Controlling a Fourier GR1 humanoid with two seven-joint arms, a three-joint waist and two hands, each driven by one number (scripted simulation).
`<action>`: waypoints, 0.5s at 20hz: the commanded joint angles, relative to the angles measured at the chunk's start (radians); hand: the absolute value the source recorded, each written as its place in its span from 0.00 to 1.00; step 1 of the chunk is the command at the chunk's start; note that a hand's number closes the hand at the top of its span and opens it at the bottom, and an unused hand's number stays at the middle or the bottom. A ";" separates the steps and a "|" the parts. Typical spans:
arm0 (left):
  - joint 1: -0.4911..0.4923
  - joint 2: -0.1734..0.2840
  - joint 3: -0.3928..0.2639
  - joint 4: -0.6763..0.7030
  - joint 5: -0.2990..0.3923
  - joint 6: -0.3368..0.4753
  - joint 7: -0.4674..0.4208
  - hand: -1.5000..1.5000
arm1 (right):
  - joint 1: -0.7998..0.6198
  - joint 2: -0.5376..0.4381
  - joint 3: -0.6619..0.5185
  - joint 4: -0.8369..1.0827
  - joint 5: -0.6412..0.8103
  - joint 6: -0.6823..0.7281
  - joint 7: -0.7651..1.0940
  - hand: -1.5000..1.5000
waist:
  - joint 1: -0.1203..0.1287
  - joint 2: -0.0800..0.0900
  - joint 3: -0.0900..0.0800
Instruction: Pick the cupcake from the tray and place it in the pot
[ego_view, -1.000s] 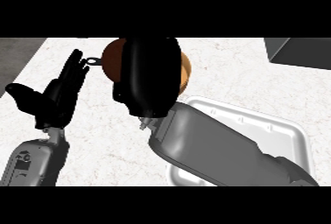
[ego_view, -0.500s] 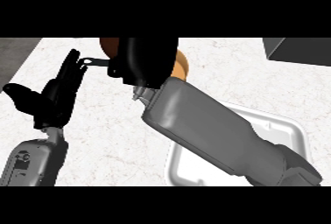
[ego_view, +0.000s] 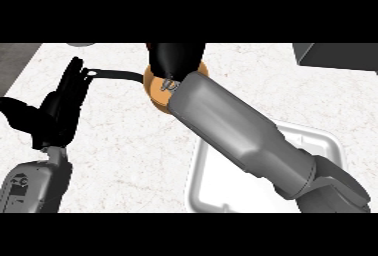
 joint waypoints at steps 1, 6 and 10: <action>-0.007 -0.009 0.004 0.000 -0.001 0.008 -0.005 0.50 | -0.055 0.011 0.016 0.125 -0.039 -0.023 0.148 1.00 | 0.002 0.004 0.001; 0.005 -0.003 0.003 -0.014 0.010 -0.012 -0.001 0.50 | 0.050 0.011 -0.017 0.202 -0.103 -0.183 0.044 1.00 | -0.002 0.008 0.003; -0.010 -0.005 -0.006 -0.005 -0.007 -0.005 0.000 0.50 | 0.082 0.011 -0.107 0.248 -0.204 -0.247 -0.005 0.00 | 0.012 0.016 0.003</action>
